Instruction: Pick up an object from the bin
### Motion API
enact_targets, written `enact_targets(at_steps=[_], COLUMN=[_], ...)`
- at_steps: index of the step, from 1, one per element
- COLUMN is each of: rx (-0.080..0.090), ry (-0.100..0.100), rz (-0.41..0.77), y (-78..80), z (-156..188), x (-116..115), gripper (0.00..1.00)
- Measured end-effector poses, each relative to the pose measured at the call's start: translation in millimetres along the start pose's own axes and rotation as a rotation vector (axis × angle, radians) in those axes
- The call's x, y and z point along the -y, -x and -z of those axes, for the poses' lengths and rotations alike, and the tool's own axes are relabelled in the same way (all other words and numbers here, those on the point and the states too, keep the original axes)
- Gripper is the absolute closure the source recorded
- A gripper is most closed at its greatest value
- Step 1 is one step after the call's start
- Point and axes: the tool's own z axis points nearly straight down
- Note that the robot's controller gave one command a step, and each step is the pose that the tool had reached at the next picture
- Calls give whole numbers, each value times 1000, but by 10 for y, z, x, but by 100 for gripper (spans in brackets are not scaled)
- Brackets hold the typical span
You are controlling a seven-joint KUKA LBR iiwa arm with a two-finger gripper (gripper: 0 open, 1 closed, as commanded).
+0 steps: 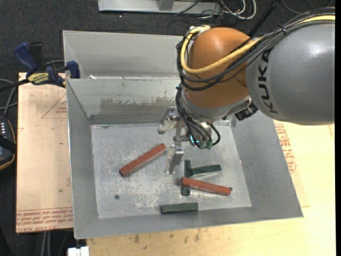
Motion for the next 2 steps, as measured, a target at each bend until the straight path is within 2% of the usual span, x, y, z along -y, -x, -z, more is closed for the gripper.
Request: enact_targets(at_steps=[1, 2], rx=[8, 17], ry=[1, 3], rz=[-3, -20], y=[15, 175], z=[46, -410], x=[7, 21], gripper=[0, 0])
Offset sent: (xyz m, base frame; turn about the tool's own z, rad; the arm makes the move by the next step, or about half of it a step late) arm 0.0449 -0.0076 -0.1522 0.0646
